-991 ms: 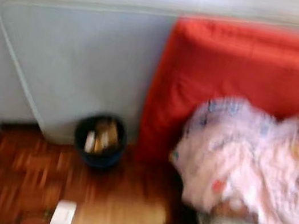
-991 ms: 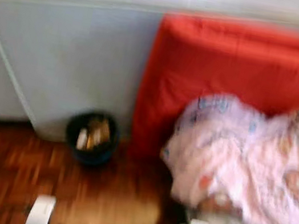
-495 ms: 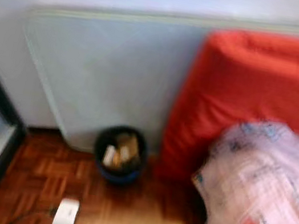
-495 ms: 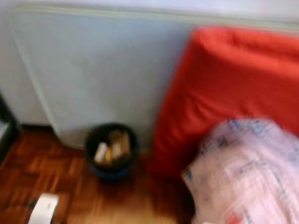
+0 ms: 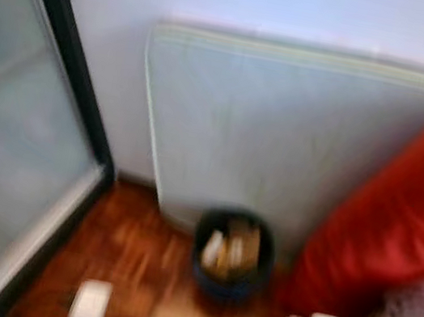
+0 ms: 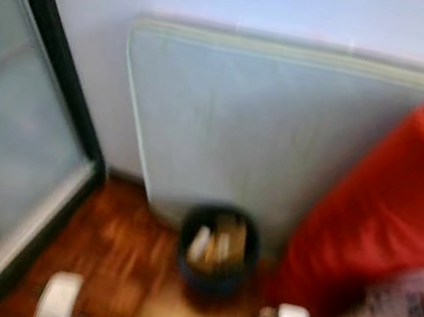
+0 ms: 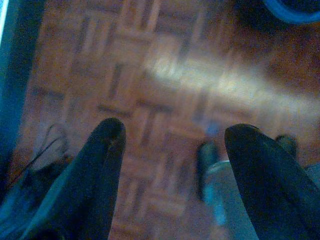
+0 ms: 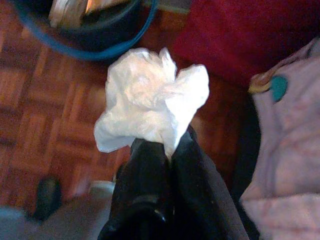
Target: Clean up the room
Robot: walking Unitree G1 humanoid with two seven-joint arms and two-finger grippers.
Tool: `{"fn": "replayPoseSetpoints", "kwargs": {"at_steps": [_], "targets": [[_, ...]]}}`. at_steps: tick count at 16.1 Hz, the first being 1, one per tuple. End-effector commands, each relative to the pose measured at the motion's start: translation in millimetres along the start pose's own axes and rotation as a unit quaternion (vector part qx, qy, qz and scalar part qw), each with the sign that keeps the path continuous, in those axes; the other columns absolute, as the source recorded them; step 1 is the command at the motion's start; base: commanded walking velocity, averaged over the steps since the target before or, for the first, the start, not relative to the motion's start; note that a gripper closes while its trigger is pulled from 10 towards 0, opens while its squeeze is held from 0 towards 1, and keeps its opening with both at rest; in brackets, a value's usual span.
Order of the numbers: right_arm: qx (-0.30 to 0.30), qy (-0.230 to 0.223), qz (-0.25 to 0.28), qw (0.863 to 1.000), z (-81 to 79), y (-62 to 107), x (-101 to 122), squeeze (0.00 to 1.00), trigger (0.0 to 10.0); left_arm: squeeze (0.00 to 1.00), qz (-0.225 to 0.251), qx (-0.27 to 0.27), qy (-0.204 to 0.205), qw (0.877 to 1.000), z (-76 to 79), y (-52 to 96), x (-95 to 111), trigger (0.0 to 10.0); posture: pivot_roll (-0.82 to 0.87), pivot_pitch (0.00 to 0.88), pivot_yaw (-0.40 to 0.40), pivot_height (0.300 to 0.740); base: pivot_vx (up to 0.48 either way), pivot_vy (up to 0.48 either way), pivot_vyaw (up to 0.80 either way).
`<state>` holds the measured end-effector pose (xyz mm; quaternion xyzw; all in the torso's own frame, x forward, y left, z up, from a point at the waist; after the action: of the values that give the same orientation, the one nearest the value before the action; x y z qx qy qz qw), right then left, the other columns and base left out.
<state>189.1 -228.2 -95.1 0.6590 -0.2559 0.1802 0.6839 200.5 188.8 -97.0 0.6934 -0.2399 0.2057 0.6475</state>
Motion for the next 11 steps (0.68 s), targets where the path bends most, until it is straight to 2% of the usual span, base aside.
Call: {"fn": "replayPoseSetpoints", "kwargs": {"at_steps": [1, 2, 3, 6, 8, 10, 11], "targets": [[0.007, -0.011, 0.006, 1.000, -11.5, -2.6, 4.5, 0.00, 10.0, 0.00, 0.003, 0.011, -0.006, 1.000, -10.1, 0.2, 2.8, 10.0, -0.01, 0.000, 0.013, 0.740, 0.360, 0.000, 0.00], [0.009, -0.012, 0.007, 1.000, -16.3, -3.6, 6.7, 0.00, 10.0, 0.00, 0.004, 0.010, -0.006, 1.000, -9.7, 0.2, 3.0, 10.0, -0.01, 0.000, 0.014, 0.740, 0.360, 0.000, 0.00], [0.015, -0.011, 0.008, 1.000, -28.4, -5.2, 7.5, 0.00, 10.0, 0.00, 0.004, 0.009, -0.005, 1.000, -9.1, 0.0, 3.6, 10.0, -0.01, 0.000, 0.013, 0.740, 0.360, 0.000, 0.00], [0.022, -0.005, 0.004, 1.000, -40.9, -5.7, 4.0, 0.00, 10.0, 0.00, 0.006, 0.009, -0.004, 1.000, -9.0, -0.1, 4.3, 10.0, -0.01, 0.000, 0.013, 0.740, 0.359, 0.000, 0.00], [0.025, 0.018, -0.009, 1.000, -45.5, -5.3, -2.0, 0.00, 10.0, 0.00, 0.007, 0.009, -0.003, 1.000, -9.1, -0.2, 5.1, 10.0, -0.01, 0.000, 0.012, 0.740, 0.360, 0.000, 0.00], [0.022, -0.009, -0.008, 1.000, -50.5, -5.3, -3.4, 0.00, 10.0, 0.00, 0.009, 0.009, -0.002, 1.000, -9.5, -0.2, 5.9, 10.0, -0.01, 0.000, 0.012, 0.740, 0.422, 0.000, 0.00], [0.025, 0.000, -0.008, 1.000, -54.2, -5.4, -3.6, 0.00, 10.0, 0.00, 0.009, 0.010, -0.002, 1.000, -9.7, -0.2, 6.2, 10.0, -0.01, 0.000, 0.012, 0.740, 0.364, 0.000, 0.00]]}}
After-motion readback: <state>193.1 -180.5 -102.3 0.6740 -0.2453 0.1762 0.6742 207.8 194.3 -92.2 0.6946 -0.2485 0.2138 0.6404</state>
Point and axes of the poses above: a point about 5 cm out from each wrist's last joint towards the gripper, its own y axis pointing back from the gripper into the wrist, its own x axis along the axis of the wrist's last joint, z = x × y, the point moved 2 cm from there along -y, pointing out of the wrist towards the gripper, and after that the axes turned 4 degrees about -y, right-handed, at the moved point
